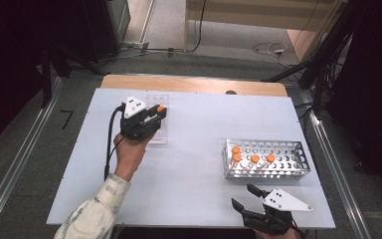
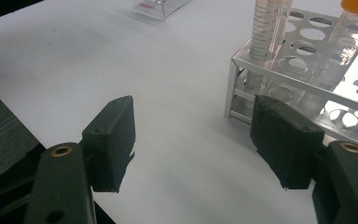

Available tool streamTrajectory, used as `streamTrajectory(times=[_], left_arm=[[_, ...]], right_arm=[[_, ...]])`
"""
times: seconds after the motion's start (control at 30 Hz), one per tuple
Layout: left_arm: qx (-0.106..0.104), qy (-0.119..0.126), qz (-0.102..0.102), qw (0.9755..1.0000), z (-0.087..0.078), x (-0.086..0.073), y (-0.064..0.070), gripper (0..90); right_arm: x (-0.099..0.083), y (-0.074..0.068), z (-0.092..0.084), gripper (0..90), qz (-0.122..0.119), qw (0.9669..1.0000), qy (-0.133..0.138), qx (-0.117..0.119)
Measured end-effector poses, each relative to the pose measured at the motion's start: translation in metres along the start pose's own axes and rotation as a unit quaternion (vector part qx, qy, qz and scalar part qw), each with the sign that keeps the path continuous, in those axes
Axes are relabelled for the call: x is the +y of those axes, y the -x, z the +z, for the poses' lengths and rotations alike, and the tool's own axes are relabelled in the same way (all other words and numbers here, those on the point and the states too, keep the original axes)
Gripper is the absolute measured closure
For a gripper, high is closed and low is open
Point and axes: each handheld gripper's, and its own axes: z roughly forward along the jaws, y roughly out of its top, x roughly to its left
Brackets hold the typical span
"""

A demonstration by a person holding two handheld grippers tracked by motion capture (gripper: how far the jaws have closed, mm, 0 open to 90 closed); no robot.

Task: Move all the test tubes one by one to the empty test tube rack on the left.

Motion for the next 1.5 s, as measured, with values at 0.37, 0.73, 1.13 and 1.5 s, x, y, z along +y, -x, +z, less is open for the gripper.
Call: streamTrajectory(times=[0.37,0.73,1.13,1.5], left_arm=[[0.028,0.004,-0.005,0.9996,0.022,0.011,-0.010,70.3],[0.041,-0.007,0.001,0.9992,0.034,0.003,-0.012,70.3],[0.049,-0.030,0.012,0.9982,0.042,-0.023,-0.008,70.0],[0.054,-0.043,0.011,0.9975,0.047,-0.032,-0.007,58.3]], right_arm=[[0.000,0.001,-0.002,29.3,0.003,1.0000,0.002,0.000],[-0.001,0.001,-0.004,29.4,0.002,1.0000,0.005,0.000],[-0.001,0.000,-0.003,29.3,0.002,1.0000,0.002,0.000],[-0.001,0.001,-0.003,29.3,0.002,1.0000,0.003,-0.002]])
